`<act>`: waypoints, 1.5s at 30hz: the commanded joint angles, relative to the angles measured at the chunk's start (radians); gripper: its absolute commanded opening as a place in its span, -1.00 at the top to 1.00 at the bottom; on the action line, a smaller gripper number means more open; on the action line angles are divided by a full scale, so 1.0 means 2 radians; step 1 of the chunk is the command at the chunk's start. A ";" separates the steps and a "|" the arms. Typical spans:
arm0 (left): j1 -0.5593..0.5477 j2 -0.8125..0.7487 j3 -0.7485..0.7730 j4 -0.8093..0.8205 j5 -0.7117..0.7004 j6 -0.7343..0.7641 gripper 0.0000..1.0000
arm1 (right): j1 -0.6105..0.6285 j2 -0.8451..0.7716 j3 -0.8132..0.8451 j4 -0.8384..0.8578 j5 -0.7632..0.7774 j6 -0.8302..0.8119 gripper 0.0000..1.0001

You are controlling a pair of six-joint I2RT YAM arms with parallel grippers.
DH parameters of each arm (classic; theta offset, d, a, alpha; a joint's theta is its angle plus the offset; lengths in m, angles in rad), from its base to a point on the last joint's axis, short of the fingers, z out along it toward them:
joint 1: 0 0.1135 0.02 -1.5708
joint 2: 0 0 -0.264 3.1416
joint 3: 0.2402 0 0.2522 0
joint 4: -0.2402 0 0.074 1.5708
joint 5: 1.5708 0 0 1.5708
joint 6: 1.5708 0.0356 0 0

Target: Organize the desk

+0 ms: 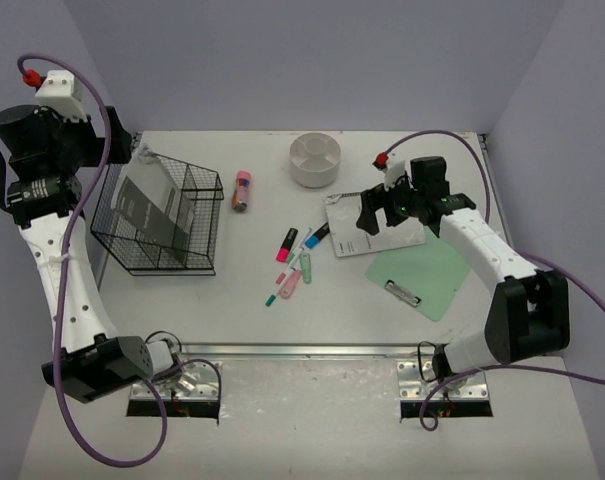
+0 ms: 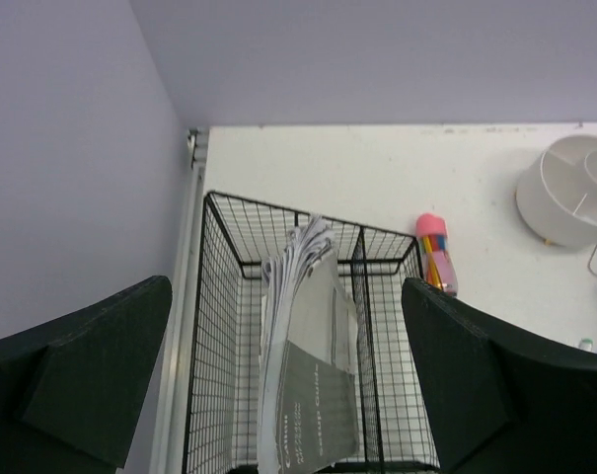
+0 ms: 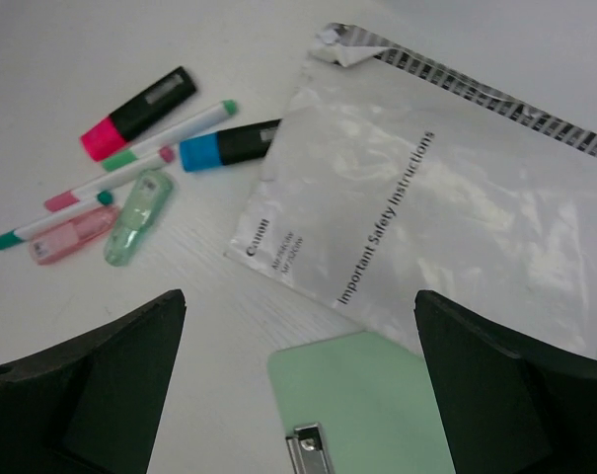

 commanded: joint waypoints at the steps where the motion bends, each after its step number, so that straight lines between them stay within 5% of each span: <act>1: 0.001 -0.037 -0.010 0.078 0.017 -0.002 -0.99 | -0.003 -0.009 -0.023 0.050 0.058 -0.012 -0.97; 12: -0.103 -0.077 -0.086 0.064 -0.028 -0.013 -0.99 | 0.049 -0.098 -0.245 0.323 0.157 -0.224 -0.97; 20: -0.112 -0.081 -0.108 0.066 -0.030 -0.033 -0.99 | 0.122 -0.166 -0.367 0.442 0.146 -0.302 -0.96; 34: -0.113 -0.078 -0.124 0.073 -0.035 -0.038 -0.99 | 0.187 -0.065 -0.398 0.518 0.111 -0.360 -0.94; 45: -0.112 -0.074 -0.132 0.080 -0.045 -0.037 -0.99 | 0.213 0.160 -0.318 0.669 0.262 -0.398 -0.84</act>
